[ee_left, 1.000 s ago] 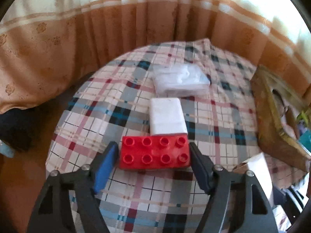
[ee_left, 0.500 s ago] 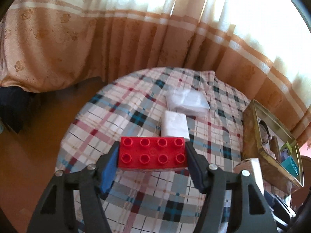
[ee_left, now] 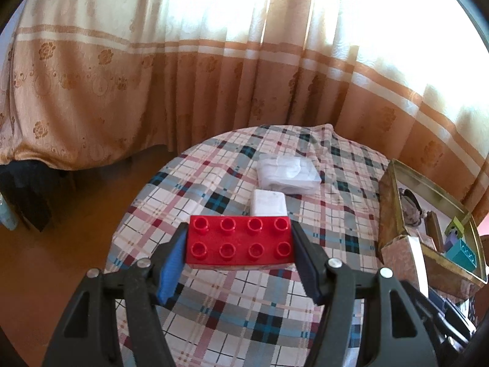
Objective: Organize rigid objects
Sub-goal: 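Carry the red brick with the left while the right carries the white box to the tray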
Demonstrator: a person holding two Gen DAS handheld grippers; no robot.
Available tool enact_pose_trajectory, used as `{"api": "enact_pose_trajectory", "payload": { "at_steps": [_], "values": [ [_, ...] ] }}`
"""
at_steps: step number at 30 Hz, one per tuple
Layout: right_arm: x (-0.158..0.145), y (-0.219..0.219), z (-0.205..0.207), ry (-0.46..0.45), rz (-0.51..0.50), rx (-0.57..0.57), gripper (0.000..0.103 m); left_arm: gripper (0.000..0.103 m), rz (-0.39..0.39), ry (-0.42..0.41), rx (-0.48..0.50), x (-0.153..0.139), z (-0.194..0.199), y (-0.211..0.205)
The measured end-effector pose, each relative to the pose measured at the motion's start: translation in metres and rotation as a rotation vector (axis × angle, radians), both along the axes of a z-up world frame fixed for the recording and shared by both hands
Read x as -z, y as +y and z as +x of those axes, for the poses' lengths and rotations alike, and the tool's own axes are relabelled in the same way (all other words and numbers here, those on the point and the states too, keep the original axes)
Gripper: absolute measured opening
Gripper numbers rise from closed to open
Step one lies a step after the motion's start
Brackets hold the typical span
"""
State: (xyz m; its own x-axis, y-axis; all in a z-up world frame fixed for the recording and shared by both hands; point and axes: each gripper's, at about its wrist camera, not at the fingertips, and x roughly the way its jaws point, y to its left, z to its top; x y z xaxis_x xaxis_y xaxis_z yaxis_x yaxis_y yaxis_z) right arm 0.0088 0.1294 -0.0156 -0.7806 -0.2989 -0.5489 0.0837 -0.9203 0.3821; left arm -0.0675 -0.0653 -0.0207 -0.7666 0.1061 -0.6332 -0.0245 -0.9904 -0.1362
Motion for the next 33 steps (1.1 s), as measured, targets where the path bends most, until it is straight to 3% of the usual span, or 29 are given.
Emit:
{"api": "enact_pose_trajectory", "payload": {
  "at_steps": [33],
  "values": [
    [-0.019,0.057,0.035,0.081,-0.082,0.171,0.044,0.065,-0.073,0.045,0.109,-0.018,0.027,0.052]
  ]
}}
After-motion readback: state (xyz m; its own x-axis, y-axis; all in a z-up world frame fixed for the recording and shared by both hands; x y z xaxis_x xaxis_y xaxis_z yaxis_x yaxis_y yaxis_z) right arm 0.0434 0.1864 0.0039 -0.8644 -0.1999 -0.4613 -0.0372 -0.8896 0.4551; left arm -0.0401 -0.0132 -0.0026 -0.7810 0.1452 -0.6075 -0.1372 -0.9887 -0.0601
